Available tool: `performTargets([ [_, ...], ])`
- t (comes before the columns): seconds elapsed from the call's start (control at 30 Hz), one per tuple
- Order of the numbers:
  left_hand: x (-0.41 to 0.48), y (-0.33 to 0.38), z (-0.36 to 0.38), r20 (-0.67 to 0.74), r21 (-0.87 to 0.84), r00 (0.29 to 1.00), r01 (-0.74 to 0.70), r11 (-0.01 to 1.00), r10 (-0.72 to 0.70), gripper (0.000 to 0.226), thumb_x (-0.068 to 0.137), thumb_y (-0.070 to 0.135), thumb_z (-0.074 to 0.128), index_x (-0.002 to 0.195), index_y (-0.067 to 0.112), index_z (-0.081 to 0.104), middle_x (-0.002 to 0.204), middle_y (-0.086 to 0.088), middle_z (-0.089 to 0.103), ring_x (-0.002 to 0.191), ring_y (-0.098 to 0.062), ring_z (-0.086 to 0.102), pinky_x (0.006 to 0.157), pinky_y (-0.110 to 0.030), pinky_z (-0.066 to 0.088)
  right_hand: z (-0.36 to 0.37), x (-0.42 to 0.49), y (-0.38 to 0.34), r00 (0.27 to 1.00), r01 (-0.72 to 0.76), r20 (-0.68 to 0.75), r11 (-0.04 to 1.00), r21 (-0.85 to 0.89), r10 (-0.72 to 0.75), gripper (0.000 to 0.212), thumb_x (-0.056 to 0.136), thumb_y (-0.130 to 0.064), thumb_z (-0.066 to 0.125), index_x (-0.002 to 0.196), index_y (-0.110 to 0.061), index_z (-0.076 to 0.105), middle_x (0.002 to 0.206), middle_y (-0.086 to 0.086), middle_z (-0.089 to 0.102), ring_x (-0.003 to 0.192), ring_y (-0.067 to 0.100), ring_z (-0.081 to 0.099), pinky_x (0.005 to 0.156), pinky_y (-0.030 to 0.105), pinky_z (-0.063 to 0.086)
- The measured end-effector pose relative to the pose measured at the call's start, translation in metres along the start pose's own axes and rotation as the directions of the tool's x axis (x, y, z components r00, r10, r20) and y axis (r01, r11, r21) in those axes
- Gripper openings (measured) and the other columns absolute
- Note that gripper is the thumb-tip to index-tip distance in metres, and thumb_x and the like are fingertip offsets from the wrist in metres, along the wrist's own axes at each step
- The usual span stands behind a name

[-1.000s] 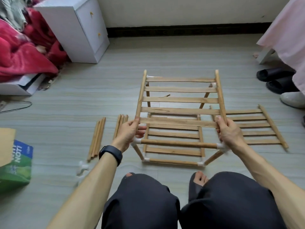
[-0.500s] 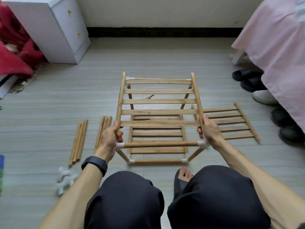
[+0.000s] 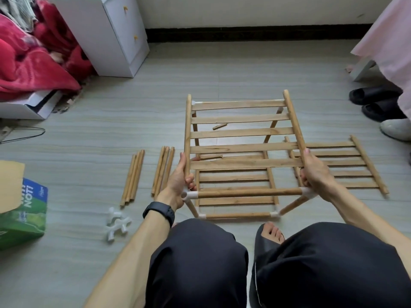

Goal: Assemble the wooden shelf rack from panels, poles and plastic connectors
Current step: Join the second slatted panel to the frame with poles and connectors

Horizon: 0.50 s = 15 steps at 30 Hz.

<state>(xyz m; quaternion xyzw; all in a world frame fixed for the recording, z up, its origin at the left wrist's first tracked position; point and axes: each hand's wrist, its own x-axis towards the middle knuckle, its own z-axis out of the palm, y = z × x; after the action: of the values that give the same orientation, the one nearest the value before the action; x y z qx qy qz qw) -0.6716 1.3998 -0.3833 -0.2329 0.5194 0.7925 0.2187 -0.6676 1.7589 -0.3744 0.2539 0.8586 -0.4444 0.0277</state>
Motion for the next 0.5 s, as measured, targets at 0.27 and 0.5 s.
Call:
performTargets([
  [0.27, 0.0044, -0.0015, -0.0019, -0.008, -0.018, 0.991, -0.131, 0.991, 0.131, 0.043, 0.094, 0.066, 0.053, 0.086, 0.030, 0.074, 0.049, 0.008, 0.035, 0.043, -0.011, 0.037, 0.047, -0.027, 0.038, 0.0032, 0.0031, 0.0049, 1.000, 0.013, -0.005, 0.999, -0.049, -0.013, 0.052, 0.106, -0.059, 0.016, 0.086, -0.025, 0.050, 0.045, -0.003, 0.052, 0.053, 0.023, 0.060, 0.059, 0.037, 0.046],
  [0.5, -0.0028, -0.0047, 0.0036, -0.069, 0.067, 0.974, -0.212, 0.975, 0.217, 0.044, 0.102, 0.057, 0.044, 0.094, 0.021, 0.068, 0.046, 0.007, 0.034, 0.041, -0.011, 0.033, 0.044, -0.024, 0.037, 0.0013, -0.0015, 0.0029, 0.998, 0.066, -0.010, 0.986, -0.150, -0.068, 0.053, 0.108, -0.054, 0.014, 0.093, -0.018, 0.050, 0.068, 0.008, 0.055, 0.062, 0.021, 0.053, 0.056, 0.033, 0.034],
])
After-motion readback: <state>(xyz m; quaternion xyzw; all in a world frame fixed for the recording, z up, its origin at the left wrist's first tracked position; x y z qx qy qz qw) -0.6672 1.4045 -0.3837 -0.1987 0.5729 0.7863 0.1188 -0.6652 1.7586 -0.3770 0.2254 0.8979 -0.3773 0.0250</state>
